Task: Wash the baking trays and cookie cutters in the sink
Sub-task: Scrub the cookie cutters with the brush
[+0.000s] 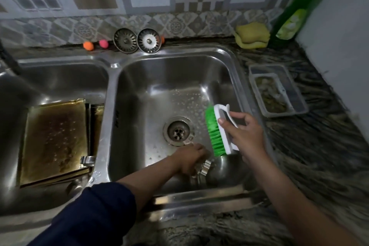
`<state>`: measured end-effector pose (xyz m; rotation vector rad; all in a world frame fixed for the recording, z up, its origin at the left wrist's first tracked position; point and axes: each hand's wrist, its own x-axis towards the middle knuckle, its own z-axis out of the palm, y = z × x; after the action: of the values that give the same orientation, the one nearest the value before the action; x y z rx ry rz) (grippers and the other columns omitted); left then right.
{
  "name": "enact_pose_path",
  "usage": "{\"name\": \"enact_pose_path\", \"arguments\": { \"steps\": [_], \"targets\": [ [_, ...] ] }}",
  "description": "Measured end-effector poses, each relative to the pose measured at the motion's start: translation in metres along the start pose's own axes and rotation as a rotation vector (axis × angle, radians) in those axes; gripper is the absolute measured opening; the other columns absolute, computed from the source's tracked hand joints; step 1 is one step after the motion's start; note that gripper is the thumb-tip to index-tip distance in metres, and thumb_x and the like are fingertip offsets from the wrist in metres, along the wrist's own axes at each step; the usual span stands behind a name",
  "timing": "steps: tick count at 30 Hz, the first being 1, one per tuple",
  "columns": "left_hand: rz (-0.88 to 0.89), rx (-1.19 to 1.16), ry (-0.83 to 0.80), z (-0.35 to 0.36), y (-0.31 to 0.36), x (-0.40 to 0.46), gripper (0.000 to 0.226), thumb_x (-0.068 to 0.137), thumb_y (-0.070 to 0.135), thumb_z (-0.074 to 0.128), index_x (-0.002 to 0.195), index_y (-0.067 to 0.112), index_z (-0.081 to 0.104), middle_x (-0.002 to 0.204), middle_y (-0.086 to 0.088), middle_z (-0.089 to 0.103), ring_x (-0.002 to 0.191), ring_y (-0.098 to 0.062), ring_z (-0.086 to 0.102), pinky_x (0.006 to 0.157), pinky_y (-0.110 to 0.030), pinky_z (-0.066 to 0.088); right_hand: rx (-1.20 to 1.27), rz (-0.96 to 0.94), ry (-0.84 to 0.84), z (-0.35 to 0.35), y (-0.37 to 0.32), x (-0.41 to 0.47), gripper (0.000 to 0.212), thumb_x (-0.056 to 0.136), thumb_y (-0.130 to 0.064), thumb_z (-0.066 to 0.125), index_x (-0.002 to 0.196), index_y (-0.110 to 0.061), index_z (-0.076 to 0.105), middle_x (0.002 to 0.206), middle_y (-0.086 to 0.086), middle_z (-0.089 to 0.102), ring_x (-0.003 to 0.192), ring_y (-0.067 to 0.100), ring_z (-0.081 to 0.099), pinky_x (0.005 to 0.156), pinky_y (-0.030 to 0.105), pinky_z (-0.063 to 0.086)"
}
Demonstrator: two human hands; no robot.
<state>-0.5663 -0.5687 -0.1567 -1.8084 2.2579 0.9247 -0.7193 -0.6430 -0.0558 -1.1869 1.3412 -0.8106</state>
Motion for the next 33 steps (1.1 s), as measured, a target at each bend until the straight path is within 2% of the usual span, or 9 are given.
{"name": "enact_pose_path", "arguments": {
  "steps": [4,7,11,13,15,19,24,29,33],
  "targets": [
    [0.0,-0.073,0.003,-0.005,-0.004,0.002,0.067,0.069,0.017,0.068,0.133,0.019,0.047,0.125,-0.011,0.048,0.111,-0.028,0.051,0.084,-0.032,0.044,0.019,-0.037,0.036,-0.012,-0.02,0.002,0.039,0.061,-0.031,0.088,0.093,-0.022,0.068,0.087,0.007,0.072,0.076,0.017,0.069,0.064,0.031,0.054],
    [-0.108,-0.207,0.128,-0.01,-0.014,-0.005,0.054,0.071,0.021,0.068,0.123,0.021,0.054,0.12,-0.006,0.055,0.109,-0.024,0.056,0.083,-0.029,0.045,0.053,-0.128,0.072,-0.026,-0.049,0.007,0.031,0.067,-0.022,0.085,0.092,-0.02,0.066,0.085,0.011,0.071,0.07,0.018,0.068,0.062,0.031,0.056],
    [-0.167,-0.585,0.353,-0.027,-0.018,-0.015,0.053,0.068,0.007,0.074,0.114,0.031,0.062,0.094,0.009,0.059,0.082,0.004,0.057,0.071,-0.005,0.042,0.029,-0.326,0.235,-0.06,-0.093,0.039,0.03,0.068,-0.03,0.085,0.09,-0.023,0.066,0.101,0.011,0.07,0.084,0.019,0.068,0.071,0.032,0.056],
    [-0.204,-0.775,0.401,-0.036,-0.014,-0.019,0.053,0.065,-0.001,0.074,0.101,0.036,0.063,0.092,0.003,0.062,0.079,-0.002,0.06,0.071,-0.013,0.049,-0.12,-0.408,0.3,-0.077,-0.105,0.06,0.036,0.067,-0.038,0.084,0.094,-0.022,0.067,0.101,0.004,0.07,0.081,0.006,0.066,0.068,0.023,0.053],
    [-0.217,-0.905,0.455,-0.043,-0.01,-0.021,0.05,0.061,0.002,0.077,0.102,0.028,0.066,0.096,-0.001,0.065,0.086,-0.013,0.062,0.077,-0.026,0.052,-0.285,-0.425,0.302,-0.088,-0.109,0.077,0.037,0.069,-0.037,0.083,0.097,-0.019,0.065,0.101,0.001,0.068,0.077,0.0,0.062,0.064,0.018,0.048],
    [-0.218,-1.213,0.544,-0.057,0.004,-0.027,0.049,0.063,0.008,0.084,0.108,0.015,0.066,0.092,-0.002,0.056,0.086,-0.018,0.06,0.078,-0.039,0.058,-0.531,-0.392,0.23,-0.091,-0.094,0.099,0.036,0.072,-0.032,0.082,0.097,-0.013,0.065,0.11,0.006,0.066,0.1,0.023,0.06,0.075,0.028,0.04],
    [-0.224,-1.433,0.594,-0.07,0.019,-0.035,0.039,0.073,0.006,0.078,0.105,0.023,0.063,0.094,-0.006,0.056,0.087,-0.024,0.063,0.062,-0.022,0.053,-0.653,-0.366,0.159,-0.085,-0.073,0.107,0.038,0.071,-0.03,0.082,0.098,-0.01,0.064,0.115,0.014,0.065,0.106,0.03,0.06,0.074,0.027,0.038],
    [-0.221,-1.525,0.621,-0.073,0.025,-0.046,0.037,0.078,0.008,0.074,0.112,0.018,0.065,0.096,-0.012,0.059,0.087,-0.026,0.065,0.064,-0.025,0.053,-0.664,-0.398,0.18,-0.086,-0.081,0.102,0.041,0.071,-0.032,0.082,0.103,-0.012,0.065,0.119,0.014,0.064,0.108,0.03,0.06,0.075,0.029,0.041],
    [-0.229,-1.636,0.655,-0.078,0.029,-0.052,0.036,0.082,0.006,0.069,0.117,0.013,0.062,0.103,-0.012,0.063,0.084,-0.021,0.068,0.074,-0.035,0.058,-0.488,-0.447,0.175,-0.079,-0.106,0.071,0.039,0.071,-0.031,0.082,0.101,-0.015,0.065,0.115,0.005,0.065,0.103,0.021,0.06,0.077,0.029,0.044]
  ]
}}
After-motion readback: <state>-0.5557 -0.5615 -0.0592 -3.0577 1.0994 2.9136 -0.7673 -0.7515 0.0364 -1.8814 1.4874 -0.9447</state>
